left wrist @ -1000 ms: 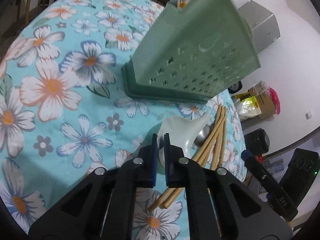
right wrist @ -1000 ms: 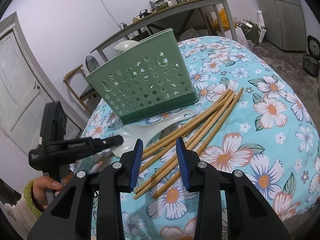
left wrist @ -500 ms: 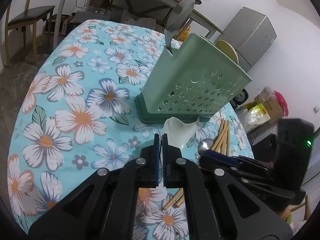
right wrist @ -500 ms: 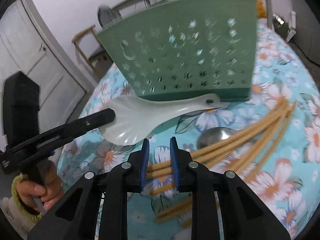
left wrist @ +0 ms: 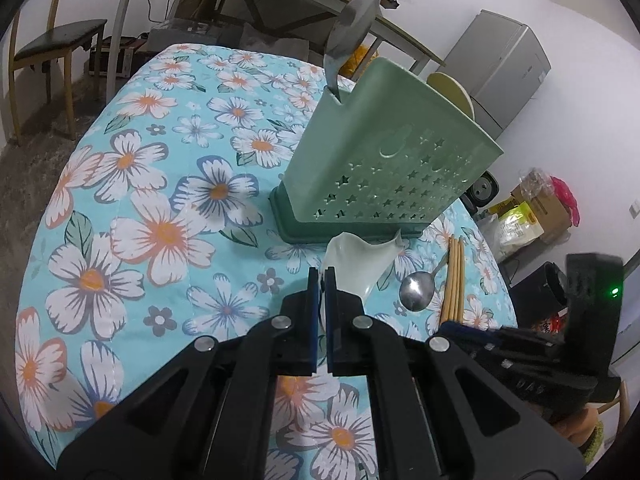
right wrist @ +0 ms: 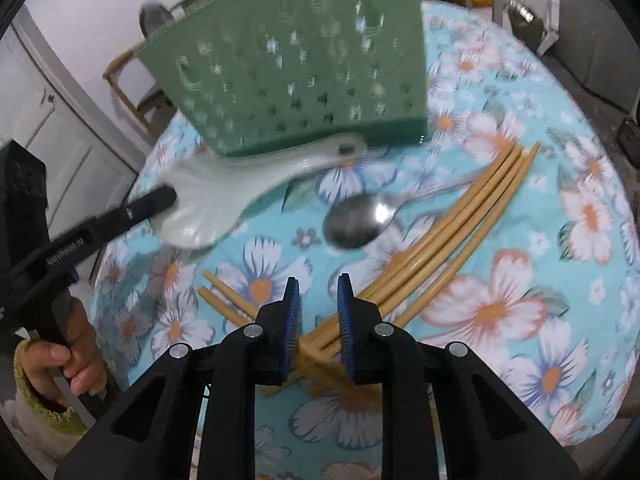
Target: Organize utensils
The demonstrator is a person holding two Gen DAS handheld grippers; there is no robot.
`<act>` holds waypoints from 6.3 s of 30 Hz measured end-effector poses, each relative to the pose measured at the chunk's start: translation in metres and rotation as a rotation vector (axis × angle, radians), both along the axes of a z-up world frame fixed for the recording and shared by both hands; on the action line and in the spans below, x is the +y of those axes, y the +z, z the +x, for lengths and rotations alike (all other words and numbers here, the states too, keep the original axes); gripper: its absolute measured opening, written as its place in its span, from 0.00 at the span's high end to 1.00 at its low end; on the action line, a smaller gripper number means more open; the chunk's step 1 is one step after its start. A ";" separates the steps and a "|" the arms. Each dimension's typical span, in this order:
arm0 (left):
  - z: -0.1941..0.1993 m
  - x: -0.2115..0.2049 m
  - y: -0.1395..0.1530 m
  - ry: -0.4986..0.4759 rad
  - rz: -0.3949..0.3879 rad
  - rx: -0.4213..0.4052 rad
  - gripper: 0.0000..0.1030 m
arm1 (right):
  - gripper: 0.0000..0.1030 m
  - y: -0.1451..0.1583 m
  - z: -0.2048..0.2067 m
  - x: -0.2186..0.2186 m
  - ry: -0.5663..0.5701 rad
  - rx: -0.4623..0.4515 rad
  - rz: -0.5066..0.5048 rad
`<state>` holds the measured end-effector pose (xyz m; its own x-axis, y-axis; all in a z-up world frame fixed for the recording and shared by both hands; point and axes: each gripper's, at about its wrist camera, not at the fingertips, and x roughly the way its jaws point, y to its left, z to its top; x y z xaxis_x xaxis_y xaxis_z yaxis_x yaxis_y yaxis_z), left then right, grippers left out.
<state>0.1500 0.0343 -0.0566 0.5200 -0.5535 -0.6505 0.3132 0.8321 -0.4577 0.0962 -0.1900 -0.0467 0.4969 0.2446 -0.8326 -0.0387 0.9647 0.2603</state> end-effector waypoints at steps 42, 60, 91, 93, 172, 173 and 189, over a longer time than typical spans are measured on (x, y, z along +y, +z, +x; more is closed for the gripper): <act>0.004 0.007 -0.002 0.018 -0.019 0.006 0.97 | 0.51 0.016 -0.002 0.042 0.359 -0.305 -0.541; 0.007 0.008 -0.005 0.020 -0.020 0.008 0.97 | 0.64 -0.030 0.005 0.063 0.653 -0.283 -1.083; 0.009 0.010 -0.005 0.027 -0.022 -0.002 0.96 | 0.89 -0.034 0.050 0.122 0.627 -0.462 -1.080; 0.008 0.010 -0.003 0.028 -0.020 -0.010 0.96 | 0.90 -0.035 0.050 0.125 0.626 -0.477 -1.093; -0.015 0.040 0.040 0.104 0.022 -0.195 0.99 | 0.82 -0.024 0.069 0.154 0.792 -0.508 -1.242; -0.015 0.040 0.040 0.104 0.022 -0.195 0.99 | 0.90 -0.025 0.068 0.155 0.790 -0.505 -1.242; -0.032 0.039 0.065 0.098 0.020 -0.278 0.99 | 0.96 0.053 0.041 0.130 0.450 -0.679 -1.069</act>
